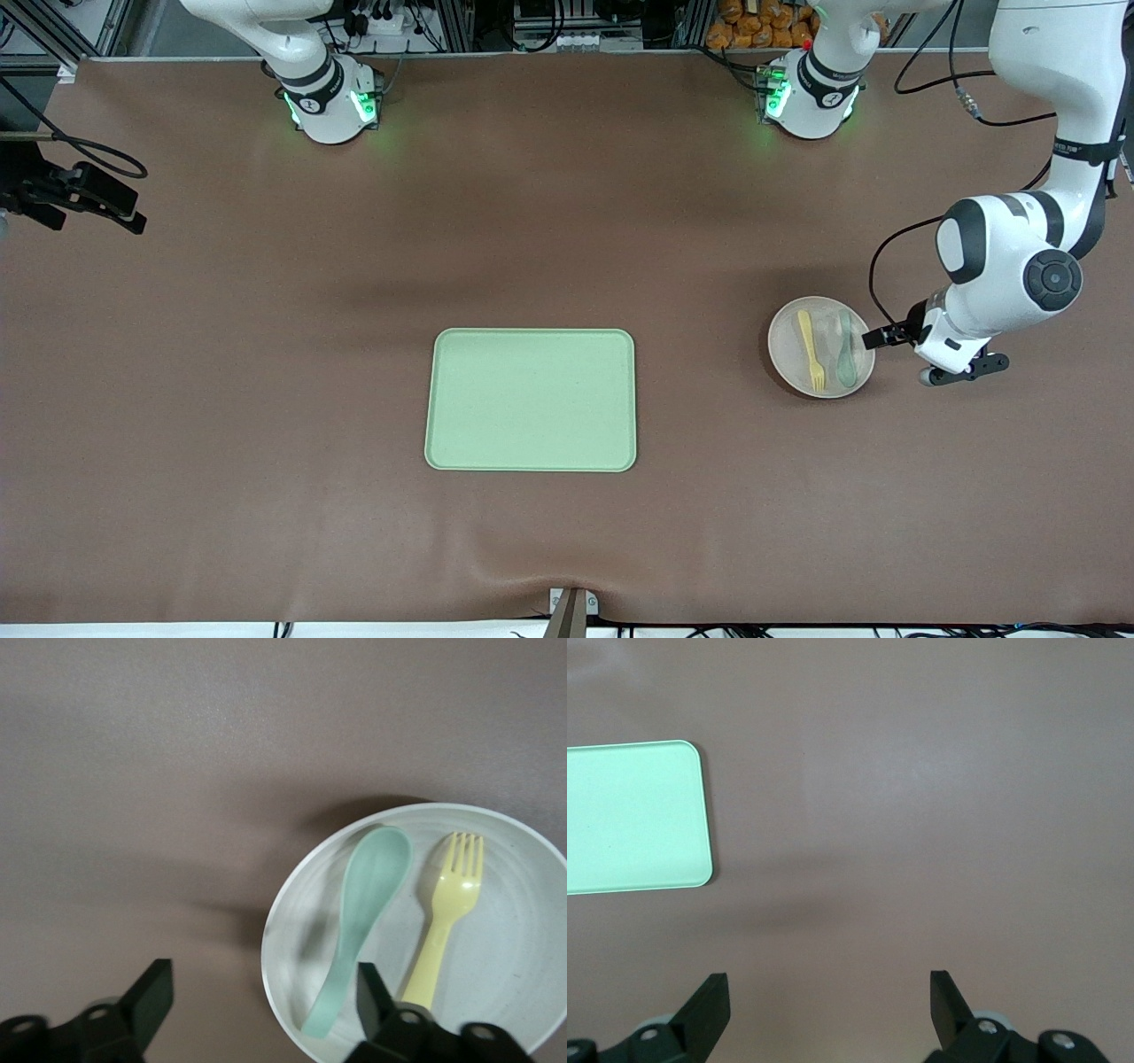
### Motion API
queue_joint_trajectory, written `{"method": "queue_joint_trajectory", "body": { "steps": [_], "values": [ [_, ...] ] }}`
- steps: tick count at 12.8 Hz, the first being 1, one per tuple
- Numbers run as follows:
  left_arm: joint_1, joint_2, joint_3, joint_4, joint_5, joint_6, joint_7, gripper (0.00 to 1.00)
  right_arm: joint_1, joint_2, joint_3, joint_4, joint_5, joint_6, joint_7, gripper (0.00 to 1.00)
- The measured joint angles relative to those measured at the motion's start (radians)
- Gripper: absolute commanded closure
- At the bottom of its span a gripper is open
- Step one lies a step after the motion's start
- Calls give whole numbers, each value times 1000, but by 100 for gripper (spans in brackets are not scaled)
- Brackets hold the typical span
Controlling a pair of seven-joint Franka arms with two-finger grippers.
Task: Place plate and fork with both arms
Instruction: 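Grasp the white plate's rim with the left gripper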
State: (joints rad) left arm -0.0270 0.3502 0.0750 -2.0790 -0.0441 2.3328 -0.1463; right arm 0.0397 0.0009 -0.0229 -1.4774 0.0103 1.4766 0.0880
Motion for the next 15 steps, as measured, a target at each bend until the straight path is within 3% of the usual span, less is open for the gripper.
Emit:
{"method": "queue_joint_trajectory", "body": {
  "steps": [5, 9, 10, 12, 13, 15],
  "values": [
    [0, 61, -1, -22, 0, 75, 0, 36, 0, 0, 0, 0, 0, 1, 0, 0],
    [0, 91, -1, -23, 0, 78, 1, 53, 1, 0, 0, 0, 0, 1, 0, 0],
    [1, 98, 0, -23, 0, 79, 1, 61, 1, 0, 0, 0, 0, 1, 0, 0],
    [6, 108, 0, -23, 0, 81, 1, 92, 1, 0, 0, 0, 0, 1, 0, 0],
    [8, 110, 0, -23, -1, 82, 1, 100, 1, 0, 0, 0, 0, 1, 0, 0],
    [8, 104, 0, -22, -11, 79, 2, 100, 1, 0, 0, 0, 0, 1, 0, 0]
  ]
}}
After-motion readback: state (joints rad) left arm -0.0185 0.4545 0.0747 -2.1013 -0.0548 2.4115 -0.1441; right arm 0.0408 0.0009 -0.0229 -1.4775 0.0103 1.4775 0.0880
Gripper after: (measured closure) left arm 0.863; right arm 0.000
